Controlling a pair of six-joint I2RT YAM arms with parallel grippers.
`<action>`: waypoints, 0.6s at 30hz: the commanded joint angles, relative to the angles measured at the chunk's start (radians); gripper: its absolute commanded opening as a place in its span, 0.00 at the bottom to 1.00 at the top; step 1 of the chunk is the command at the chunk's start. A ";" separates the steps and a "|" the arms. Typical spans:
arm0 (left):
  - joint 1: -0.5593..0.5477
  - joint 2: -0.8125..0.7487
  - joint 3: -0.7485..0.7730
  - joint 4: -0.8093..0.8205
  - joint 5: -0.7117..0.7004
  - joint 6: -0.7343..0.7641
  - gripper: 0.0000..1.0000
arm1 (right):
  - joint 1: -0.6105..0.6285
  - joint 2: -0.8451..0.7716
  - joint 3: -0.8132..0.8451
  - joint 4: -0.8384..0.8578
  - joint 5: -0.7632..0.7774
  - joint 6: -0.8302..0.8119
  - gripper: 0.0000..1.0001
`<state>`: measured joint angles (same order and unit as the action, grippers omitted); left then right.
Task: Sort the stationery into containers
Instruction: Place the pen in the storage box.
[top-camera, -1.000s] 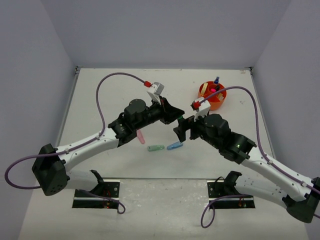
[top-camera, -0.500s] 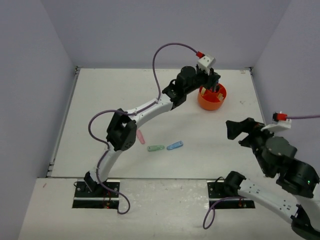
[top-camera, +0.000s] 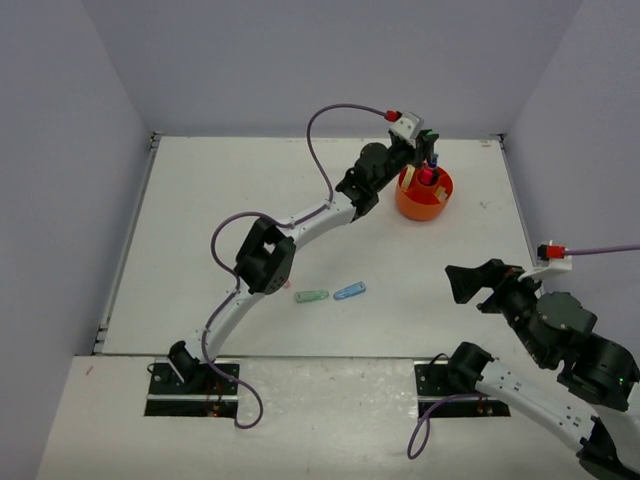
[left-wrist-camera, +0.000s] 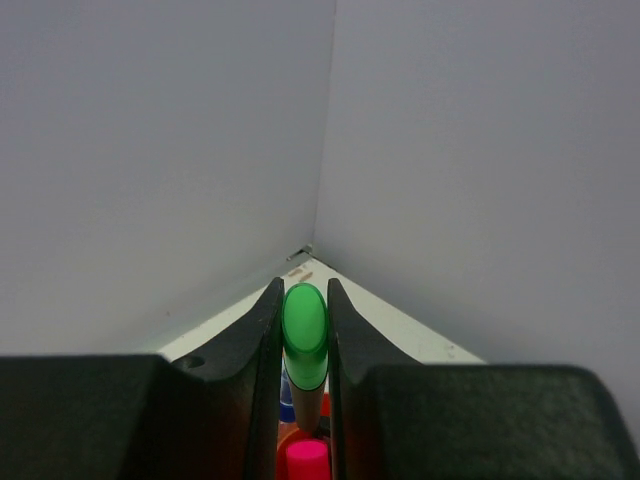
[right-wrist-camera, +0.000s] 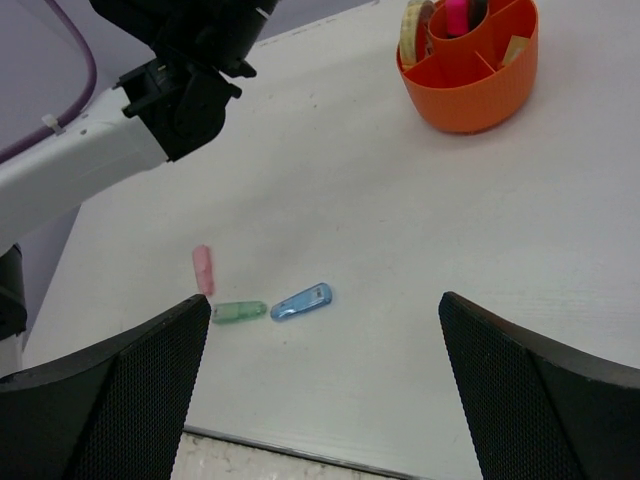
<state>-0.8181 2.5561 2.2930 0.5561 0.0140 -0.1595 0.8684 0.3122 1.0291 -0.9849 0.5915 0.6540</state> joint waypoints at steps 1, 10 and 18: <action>0.021 0.042 0.074 0.124 -0.042 -0.013 0.00 | 0.001 0.001 -0.026 0.011 -0.035 -0.010 0.99; 0.037 0.113 0.053 0.122 -0.017 -0.051 0.00 | 0.001 -0.021 -0.029 0.046 -0.056 -0.037 0.99; 0.034 0.092 -0.004 0.142 0.059 -0.098 0.00 | 0.002 -0.002 -0.030 0.050 -0.055 -0.045 0.99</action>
<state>-0.7830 2.6701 2.3061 0.6362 0.0354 -0.2258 0.8684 0.2940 1.0031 -0.9658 0.5477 0.6265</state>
